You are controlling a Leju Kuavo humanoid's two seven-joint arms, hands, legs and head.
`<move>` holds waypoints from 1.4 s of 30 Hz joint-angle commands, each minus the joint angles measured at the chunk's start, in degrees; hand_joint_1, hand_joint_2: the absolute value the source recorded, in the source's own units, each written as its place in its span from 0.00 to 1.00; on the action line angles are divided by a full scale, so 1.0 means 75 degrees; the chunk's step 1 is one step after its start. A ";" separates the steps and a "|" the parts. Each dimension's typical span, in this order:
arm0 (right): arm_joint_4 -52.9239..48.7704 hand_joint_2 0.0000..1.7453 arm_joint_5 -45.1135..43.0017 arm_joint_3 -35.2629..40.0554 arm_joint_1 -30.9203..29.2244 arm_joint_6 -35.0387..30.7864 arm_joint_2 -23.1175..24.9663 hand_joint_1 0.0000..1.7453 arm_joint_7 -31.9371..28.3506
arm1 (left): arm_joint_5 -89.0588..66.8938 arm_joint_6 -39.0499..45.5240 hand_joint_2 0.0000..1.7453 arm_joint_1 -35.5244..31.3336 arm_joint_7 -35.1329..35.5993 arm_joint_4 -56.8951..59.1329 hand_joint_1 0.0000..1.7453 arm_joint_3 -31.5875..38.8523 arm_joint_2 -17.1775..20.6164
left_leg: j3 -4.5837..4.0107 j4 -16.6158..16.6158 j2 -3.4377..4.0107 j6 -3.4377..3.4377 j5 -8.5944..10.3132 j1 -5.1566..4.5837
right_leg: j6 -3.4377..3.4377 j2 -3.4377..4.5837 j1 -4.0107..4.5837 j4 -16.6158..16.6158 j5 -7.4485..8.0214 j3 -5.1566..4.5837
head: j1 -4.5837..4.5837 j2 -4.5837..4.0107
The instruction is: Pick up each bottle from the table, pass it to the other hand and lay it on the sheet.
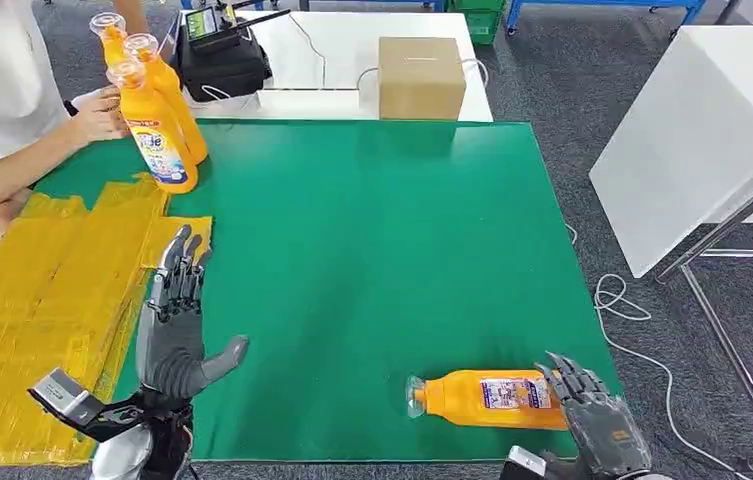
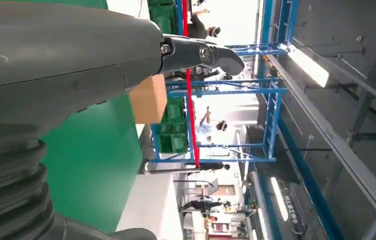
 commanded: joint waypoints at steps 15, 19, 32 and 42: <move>0.4351 1.00 0.0696 -0.0700 -0.1636 0.0753 0.2570 0.01 -0.0891 | 0.0105 -0.0218 1.00 -0.0540 0.0215 0.0721 0.00 -0.0352 -0.0041 | 0.0085 -0.0021 0.0038 -0.0036 -0.0006 0.0021 | -0.0016 0.0031 0.0017 -0.0034 0.0010 0.0064 | 0.0003 0.0000; 0.4390 1.00 0.0736 -0.0721 -0.1631 0.0837 0.2580 0.61 -0.0939 | 0.0121 -0.0229 1.00 -0.0554 0.0220 0.0746 0.00 -0.0368 -0.0034 | 0.0095 -0.0014 0.0038 -0.0033 -0.0007 0.0019 | -0.0029 0.0045 0.0014 -0.0026 0.0005 0.0063 | 0.0003 0.0000; 0.3947 1.00 0.0550 -0.0651 -0.1703 0.1504 0.2018 1.00 -0.1099 | 0.0264 -0.0220 1.00 -0.0782 0.0215 0.0965 0.00 -0.0489 -0.0007 | 0.0106 -0.0017 0.0005 0.0018 0.0036 0.0013 | -0.0030 0.0023 0.0004 -0.0051 -0.0001 0.0100 | 0.0003 0.0000; 0.3897 1.00 0.0622 -0.2723 -0.2619 0.0071 0.4182 1.00 -0.1815 | 0.0061 -0.0285 1.00 -0.0581 0.0330 0.0505 0.00 -0.0492 0.0001 | 0.0098 -0.0014 0.0067 0.0015 0.0027 0.0013 | -0.0022 0.0092 0.0009 -0.0063 0.0022 0.0101 | 0.0000 0.0000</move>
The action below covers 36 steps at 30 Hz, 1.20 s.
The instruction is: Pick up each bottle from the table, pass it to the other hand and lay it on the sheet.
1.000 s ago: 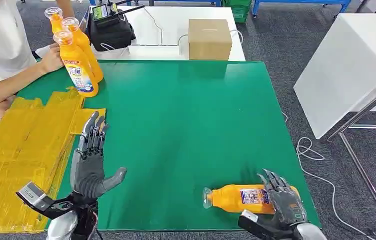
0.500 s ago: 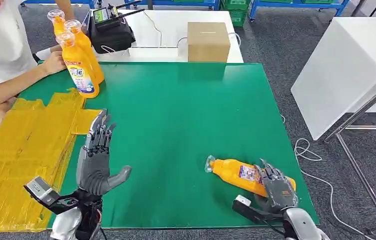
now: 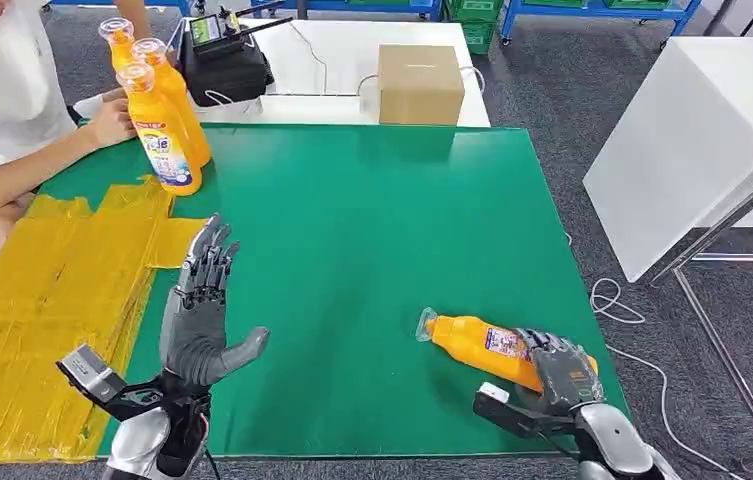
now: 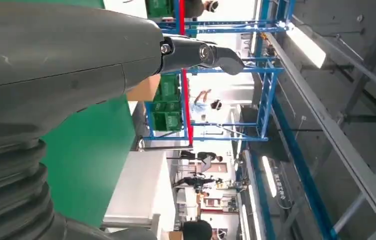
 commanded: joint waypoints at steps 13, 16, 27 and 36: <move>0.0145 1.00 -0.3045 -0.3418 -0.1784 -0.2165 0.4264 1.00 -0.3009 | -0.0388 -0.0616 1.00 -0.1393 0.1663 0.1879 0.00 -0.1349 0.0347 | -0.0071 -0.0005 0.0021 -0.0038 0.0031 0.0012 | 0.0032 0.0008 0.0008 0.0024 0.0061 -0.0042 | -0.0006 0.0000; 0.0368 1.00 -0.3682 -0.3098 -0.2058 -0.1956 0.4518 1.00 -0.3314 | -0.0148 -0.0814 1.00 -0.1915 0.1937 0.2497 0.00 -0.1770 0.0381 | -0.0074 -0.0006 0.0002 -0.0043 0.0032 0.0012 | 0.0033 -0.0012 0.0009 0.0027 0.0053 -0.0017 | -0.0006 0.0000; 0.2479 1.00 -0.4054 -0.1183 -0.2553 -0.1476 0.5249 1.00 -0.3662 | 0.0808 -0.0882 1.00 -0.2584 0.2344 0.2952 0.00 -0.2140 0.0273 | -0.0060 -0.0009 0.0004 -0.0046 0.0024 0.0021 | 0.0031 -0.0010 0.0017 0.0017 0.0049 0.0002 | -0.0003 0.0000; 0.3630 1.00 -0.3710 0.0250 -0.2750 -0.0908 0.5664 1.00 -0.3800 | 0.1421 -0.0830 1.00 -0.2760 0.2469 0.3180 0.00 -0.1981 0.0259 | -0.0076 -0.0005 -0.0008 -0.0045 0.0026 0.0030 | 0.0025 -0.0028 0.0021 0.0024 0.0040 -0.0015 | -0.0006 0.0000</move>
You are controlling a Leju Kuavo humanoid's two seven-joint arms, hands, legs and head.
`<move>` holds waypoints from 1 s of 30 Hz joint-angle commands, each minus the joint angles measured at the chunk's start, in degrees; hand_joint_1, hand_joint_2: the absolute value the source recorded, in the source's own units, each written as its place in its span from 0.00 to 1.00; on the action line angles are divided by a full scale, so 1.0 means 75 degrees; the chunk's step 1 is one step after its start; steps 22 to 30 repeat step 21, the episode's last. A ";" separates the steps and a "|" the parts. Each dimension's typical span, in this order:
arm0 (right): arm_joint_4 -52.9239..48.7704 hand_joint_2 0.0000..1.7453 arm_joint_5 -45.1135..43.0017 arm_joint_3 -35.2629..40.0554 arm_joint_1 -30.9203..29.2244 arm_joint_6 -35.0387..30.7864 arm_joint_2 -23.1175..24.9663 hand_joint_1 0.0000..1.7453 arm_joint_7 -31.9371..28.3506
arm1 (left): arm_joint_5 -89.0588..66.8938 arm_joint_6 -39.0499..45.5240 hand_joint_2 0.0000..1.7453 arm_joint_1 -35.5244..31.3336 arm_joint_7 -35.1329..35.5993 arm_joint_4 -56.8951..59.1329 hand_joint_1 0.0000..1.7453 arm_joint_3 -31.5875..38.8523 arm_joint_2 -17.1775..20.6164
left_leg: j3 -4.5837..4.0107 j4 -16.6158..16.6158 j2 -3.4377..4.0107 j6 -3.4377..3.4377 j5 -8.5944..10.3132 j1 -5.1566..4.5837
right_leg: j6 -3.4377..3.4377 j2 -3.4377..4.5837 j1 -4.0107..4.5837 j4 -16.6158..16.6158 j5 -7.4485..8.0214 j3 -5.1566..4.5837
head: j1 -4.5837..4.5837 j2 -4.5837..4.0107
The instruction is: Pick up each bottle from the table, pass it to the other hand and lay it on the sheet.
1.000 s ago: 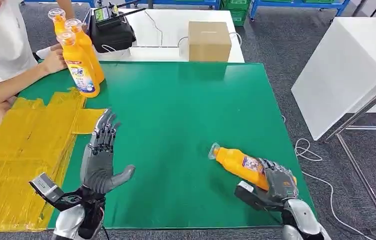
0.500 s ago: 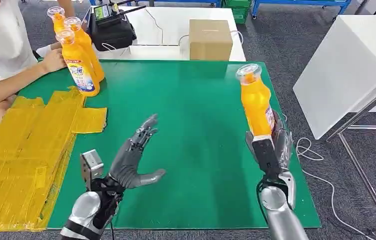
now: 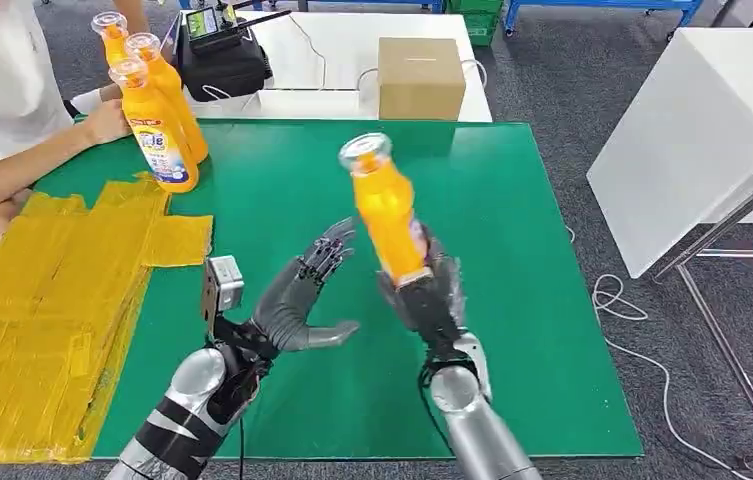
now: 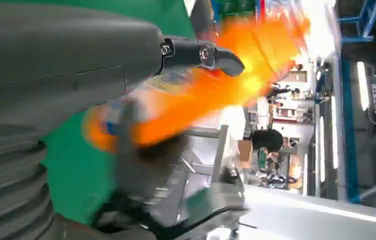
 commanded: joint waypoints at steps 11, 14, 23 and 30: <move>0.2462 1.00 0.0175 0.2631 -0.0718 -0.0070 0.0407 1.00 -0.0344 | 0.0957 0.0653 1.00 -0.0554 0.0294 0.1373 0.00 0.0391 0.0143 | 0.0007 -0.0005 -0.0015 -0.0028 -0.0008 0.0011 | -0.0023 -0.0021 0.0007 -0.0008 -0.0014 0.0010 | 0.0009 0.0000; 0.2405 1.00 0.0081 0.2841 -0.0729 -0.0257 0.0358 1.00 -0.0331 | 0.1043 0.0827 1.00 -0.0560 0.0341 0.1554 0.00 0.0492 0.0076 | 0.0022 -0.0007 -0.0010 -0.0035 -0.0016 0.0010 | -0.0027 -0.0019 0.0006 -0.0009 -0.0021 0.0029 | 0.0000 0.0000; 0.2377 1.00 0.0141 0.3071 -0.0691 -0.0538 0.0320 1.00 -0.0419 | 0.1034 0.0965 1.00 -0.0610 0.0307 0.1825 0.00 0.0501 0.0031 | 0.0003 -0.0004 -0.0020 -0.0027 -0.0007 0.0009 | -0.0022 -0.0031 0.0004 -0.0006 -0.0017 0.0001 | 0.0006 0.0000; 0.2377 1.00 0.0141 0.3071 -0.0691 -0.0538 0.0320 1.00 -0.0419 | 0.1034 0.0965 1.00 -0.0610 0.0307 0.1825 0.00 0.0501 0.0031 | 0.0003 -0.0004 -0.0020 -0.0027 -0.0007 0.0009 | -0.0022 -0.0031 0.0004 -0.0006 -0.0017 0.0001 | 0.0006 0.0000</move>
